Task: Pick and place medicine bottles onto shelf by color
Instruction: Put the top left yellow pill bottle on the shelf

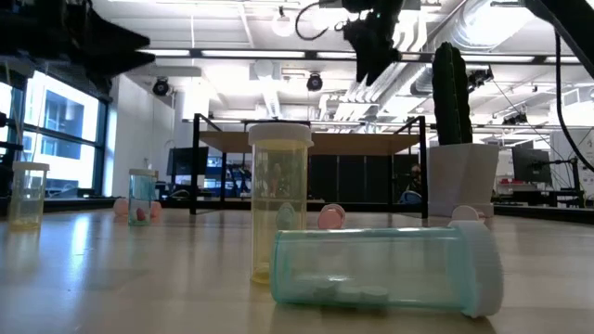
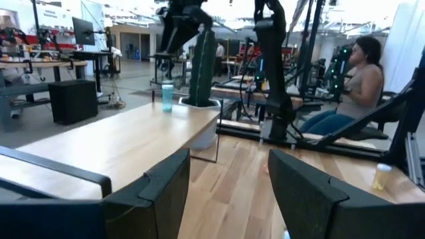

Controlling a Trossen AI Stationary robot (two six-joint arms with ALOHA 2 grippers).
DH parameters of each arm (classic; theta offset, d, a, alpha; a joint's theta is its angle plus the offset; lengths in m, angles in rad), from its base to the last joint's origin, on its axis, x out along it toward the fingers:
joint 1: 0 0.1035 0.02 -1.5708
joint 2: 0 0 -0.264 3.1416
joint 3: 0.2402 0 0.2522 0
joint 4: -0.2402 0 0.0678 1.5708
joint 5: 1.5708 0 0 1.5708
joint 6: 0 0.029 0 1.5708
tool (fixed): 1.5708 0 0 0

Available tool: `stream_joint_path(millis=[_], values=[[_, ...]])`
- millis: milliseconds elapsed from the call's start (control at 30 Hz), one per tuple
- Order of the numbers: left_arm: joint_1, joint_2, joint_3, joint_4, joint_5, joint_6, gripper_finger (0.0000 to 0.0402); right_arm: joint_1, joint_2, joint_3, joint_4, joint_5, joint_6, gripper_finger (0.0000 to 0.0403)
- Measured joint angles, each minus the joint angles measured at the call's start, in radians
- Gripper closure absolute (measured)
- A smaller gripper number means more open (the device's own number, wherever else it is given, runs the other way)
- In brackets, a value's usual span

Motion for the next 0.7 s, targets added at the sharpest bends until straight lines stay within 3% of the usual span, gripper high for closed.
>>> stream_joint_path(millis=[167, 367, 700], values=[[0.0, 0.072, 0.118, -0.117, 0.001, -0.003, 0.0206, 0.046, -0.042, 0.0, 0.009, -0.001, -0.006, 0.0203], [0.0, 0.241, 0.274, -0.287, 0.066, -0.069, 0.0206, 0.103, -0.09, -0.001, 0.012, -0.001, -0.004, 0.0203], [-0.003, 0.541, 0.446, -0.556, 0.333, -0.215, 0.0206, 0.13, -0.107, -0.001, 0.02, -0.001, 0.024, 0.0203]])
